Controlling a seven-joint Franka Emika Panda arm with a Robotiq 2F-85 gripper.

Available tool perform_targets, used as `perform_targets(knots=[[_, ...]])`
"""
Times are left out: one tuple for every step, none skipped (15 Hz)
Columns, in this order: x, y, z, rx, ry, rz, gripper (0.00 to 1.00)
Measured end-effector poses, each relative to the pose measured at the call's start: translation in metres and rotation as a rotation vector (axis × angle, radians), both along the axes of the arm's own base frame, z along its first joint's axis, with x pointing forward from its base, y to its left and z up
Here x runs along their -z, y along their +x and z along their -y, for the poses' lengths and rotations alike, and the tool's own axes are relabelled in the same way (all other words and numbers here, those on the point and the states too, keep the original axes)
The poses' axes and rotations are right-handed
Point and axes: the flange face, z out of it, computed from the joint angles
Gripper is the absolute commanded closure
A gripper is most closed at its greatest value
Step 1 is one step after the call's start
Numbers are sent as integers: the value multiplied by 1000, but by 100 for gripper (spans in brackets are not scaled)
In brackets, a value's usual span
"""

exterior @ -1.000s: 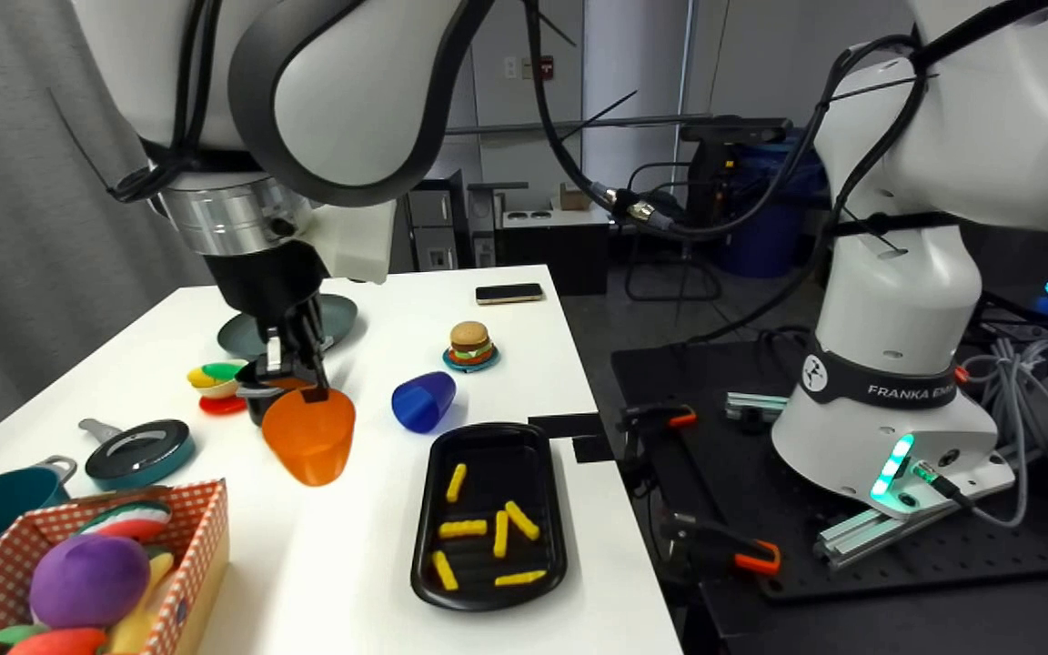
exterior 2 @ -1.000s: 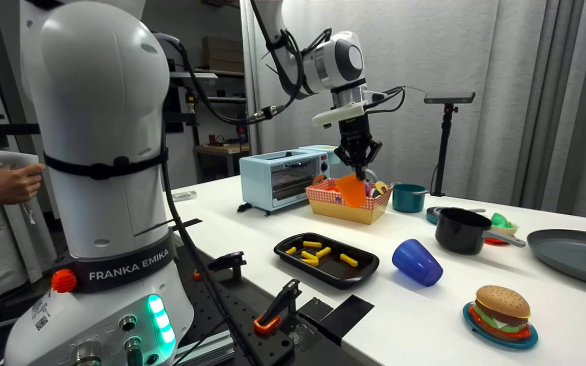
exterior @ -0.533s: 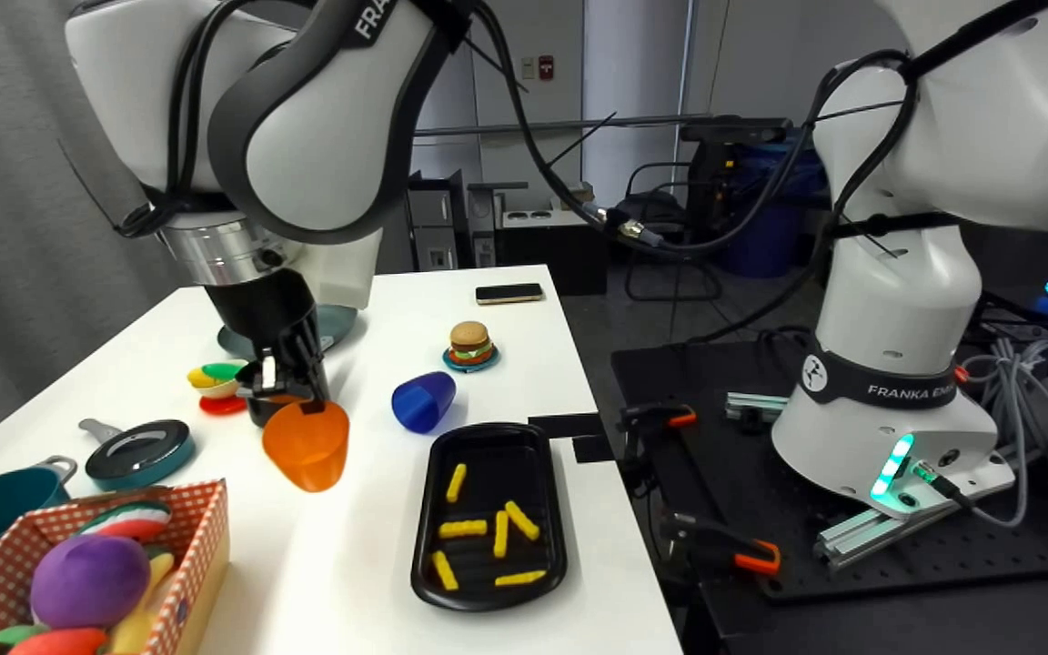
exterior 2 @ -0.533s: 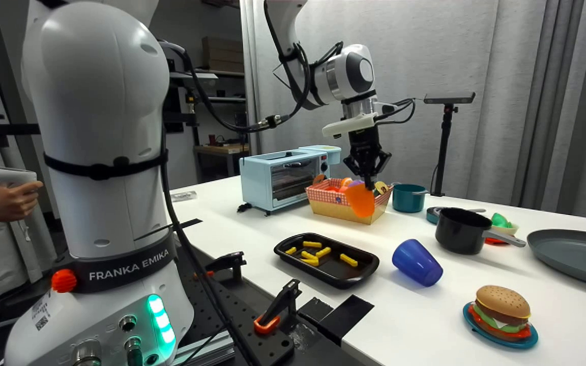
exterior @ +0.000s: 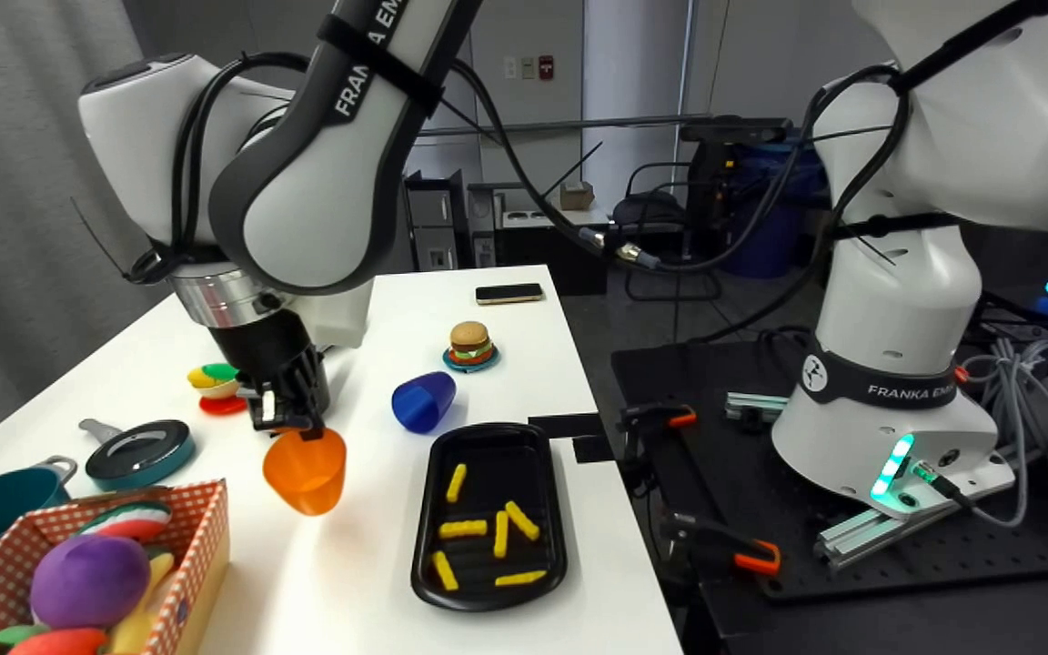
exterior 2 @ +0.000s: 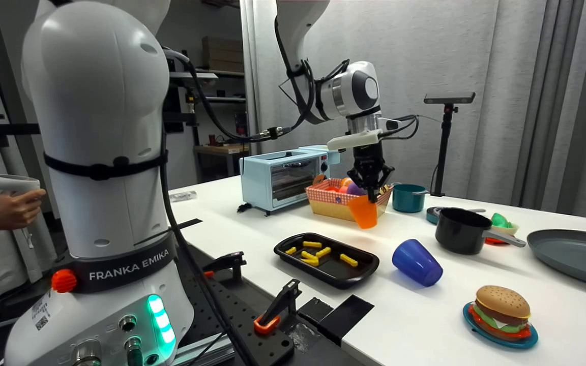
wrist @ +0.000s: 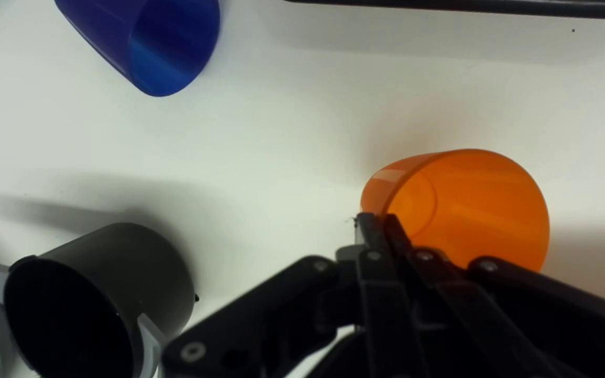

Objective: Pour the contents of the orange cup onto the oven tray

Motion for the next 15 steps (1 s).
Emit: perform_targets(knots=[[3, 2, 0, 0, 1, 0, 99], [5, 3, 0, 1, 1, -1, 99], [6, 5, 0, 1, 1, -1, 99], [8, 7, 0, 3, 2, 0, 99], [9, 8, 0, 5, 3, 0, 71], [9, 10, 1, 10, 6, 1, 70], [9, 11, 3, 18, 9, 4, 63], [8, 12, 6, 26, 10, 6, 56], [7, 14, 10, 36, 10, 9, 49], [6, 15, 15, 45, 10, 12, 40], [5, 15, 20, 55, 10, 15, 34], [4, 16, 25, 63, 11, 17, 25], [4, 16, 28, 72, 13, 19, 18], [3, 17, 31, 78, 15, 20, 12], [4, 18, 32, 82, 16, 21, 3]])
